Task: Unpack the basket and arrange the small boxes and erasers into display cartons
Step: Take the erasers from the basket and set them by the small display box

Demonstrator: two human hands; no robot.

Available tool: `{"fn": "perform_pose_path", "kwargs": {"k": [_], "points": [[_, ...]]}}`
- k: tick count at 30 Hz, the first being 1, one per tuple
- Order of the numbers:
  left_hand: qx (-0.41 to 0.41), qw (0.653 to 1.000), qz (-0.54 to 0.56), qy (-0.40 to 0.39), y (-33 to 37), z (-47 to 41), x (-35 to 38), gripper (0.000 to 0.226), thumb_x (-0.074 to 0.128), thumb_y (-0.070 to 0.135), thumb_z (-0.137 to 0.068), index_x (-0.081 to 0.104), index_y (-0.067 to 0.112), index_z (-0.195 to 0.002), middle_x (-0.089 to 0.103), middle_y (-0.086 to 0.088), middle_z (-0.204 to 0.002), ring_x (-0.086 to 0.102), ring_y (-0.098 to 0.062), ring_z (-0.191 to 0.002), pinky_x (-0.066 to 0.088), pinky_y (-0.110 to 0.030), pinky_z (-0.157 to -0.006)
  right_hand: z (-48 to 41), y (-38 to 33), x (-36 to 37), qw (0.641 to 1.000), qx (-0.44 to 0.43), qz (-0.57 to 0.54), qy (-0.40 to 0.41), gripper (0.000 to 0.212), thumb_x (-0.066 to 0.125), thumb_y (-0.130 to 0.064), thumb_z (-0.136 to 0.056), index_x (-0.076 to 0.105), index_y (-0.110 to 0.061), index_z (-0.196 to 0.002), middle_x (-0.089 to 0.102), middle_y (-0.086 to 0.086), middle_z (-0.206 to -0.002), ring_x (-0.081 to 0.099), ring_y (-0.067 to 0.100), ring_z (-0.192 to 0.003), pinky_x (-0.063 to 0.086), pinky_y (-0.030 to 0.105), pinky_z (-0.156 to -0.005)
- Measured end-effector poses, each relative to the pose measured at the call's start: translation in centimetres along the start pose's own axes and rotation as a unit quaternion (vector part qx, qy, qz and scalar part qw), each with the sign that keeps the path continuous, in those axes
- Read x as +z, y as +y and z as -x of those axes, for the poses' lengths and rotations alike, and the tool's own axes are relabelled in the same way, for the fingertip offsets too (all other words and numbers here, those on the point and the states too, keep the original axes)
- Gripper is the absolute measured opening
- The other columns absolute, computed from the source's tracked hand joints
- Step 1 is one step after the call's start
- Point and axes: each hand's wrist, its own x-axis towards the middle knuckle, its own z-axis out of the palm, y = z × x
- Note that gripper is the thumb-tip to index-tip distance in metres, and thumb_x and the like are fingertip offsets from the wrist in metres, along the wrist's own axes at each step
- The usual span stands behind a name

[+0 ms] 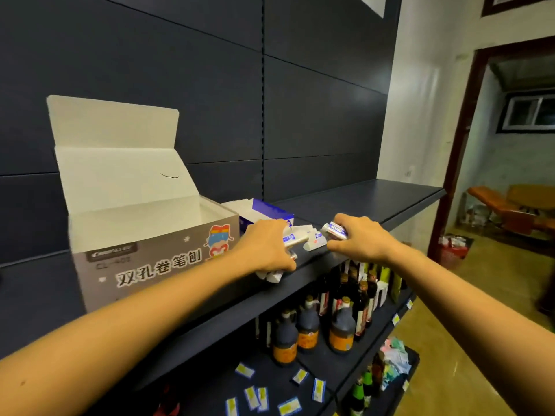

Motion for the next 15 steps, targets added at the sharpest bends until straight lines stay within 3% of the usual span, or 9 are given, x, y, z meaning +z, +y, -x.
{"fn": "perform_pose_path", "kwargs": {"k": [7,12,15], "points": [[-0.140,0.990,-0.003,0.024,1.1,-5.7,3.2,0.038,0.070,0.030,-0.074,0.047,0.015,-0.101,0.059,-0.008,-0.109,0.054,-0.022,-0.087,0.049,-0.033,-0.074,-9.3,6.5,0.4,0.998,-0.051,-0.026,-0.030,0.024,0.059,-0.038,-0.084,0.043,-0.023,-0.093,0.059,0.006,-0.101,0.053,0.026,-0.087,0.041,0.032,-0.068],[-0.216,0.974,-0.012,0.062,1.4,-8.0,4.8,0.036,0.070,0.029,-0.072,0.045,0.017,-0.095,0.062,-0.007,-0.106,0.054,-0.021,-0.076,0.049,-0.032,-0.066,-14.6,8.8,2.6,0.991,-0.097,-0.073,-0.059,0.024,0.060,-0.035,-0.081,0.044,-0.023,-0.094,0.060,0.007,-0.101,0.055,0.029,-0.089,0.043,0.034,-0.071],[-0.243,0.967,-0.058,0.055,1.3,-9.1,5.1,0.046,0.071,0.031,-0.074,0.046,0.015,-0.109,0.059,-0.009,-0.115,0.059,-0.025,-0.093,0.051,-0.034,-0.076,-17.1,9.3,3.6,0.987,-0.110,-0.092,-0.068,0.025,0.060,-0.032,-0.080,0.042,-0.024,-0.094,0.061,0.005,-0.098,0.054,0.029,-0.088,0.043,0.034,-0.071]]}}
